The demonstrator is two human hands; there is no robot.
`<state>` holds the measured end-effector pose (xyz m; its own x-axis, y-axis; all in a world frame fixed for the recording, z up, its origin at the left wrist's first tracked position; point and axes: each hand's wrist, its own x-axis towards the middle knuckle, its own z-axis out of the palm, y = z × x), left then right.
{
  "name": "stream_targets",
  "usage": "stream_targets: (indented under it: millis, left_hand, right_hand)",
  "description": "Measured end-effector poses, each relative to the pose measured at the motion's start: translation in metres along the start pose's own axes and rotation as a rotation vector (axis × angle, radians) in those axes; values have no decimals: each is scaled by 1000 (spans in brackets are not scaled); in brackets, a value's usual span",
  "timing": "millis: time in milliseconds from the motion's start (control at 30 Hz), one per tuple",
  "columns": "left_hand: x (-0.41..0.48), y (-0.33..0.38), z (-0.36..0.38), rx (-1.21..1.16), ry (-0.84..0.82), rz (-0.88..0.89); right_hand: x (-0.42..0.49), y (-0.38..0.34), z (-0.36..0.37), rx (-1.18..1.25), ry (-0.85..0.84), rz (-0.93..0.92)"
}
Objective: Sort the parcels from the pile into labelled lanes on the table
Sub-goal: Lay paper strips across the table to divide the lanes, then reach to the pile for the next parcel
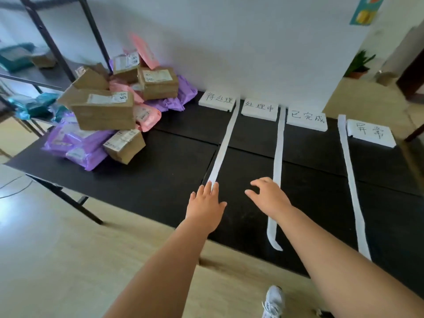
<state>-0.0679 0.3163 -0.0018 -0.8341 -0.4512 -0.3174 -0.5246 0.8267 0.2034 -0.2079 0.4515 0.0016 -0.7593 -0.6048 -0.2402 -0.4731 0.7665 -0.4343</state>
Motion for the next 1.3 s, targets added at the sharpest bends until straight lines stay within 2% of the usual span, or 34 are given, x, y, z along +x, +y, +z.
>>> stream_targets:
  millis: [233, 567, 933, 1200, 1300]
  left_hand:
    - [-24, -86, -28, -7, 36, -102]
    - [2, -168, -81, 92, 130, -174]
    - [36, -257, -124, -6, 341, -248]
    - [86, -360, -176, -92, 470, -159]
    - [103, -398, -194, -183, 520, -191]
  right_hand:
    - [1, -87, 25, -32, -43, -100]
    - [75, -161, 33, 45, -92, -191]
    - [133, -255, 43, 72, -115, -247]
    - [175, -360, 79, 236, -36, -96]
    - [184, -393, 91, 303, -18, -5]
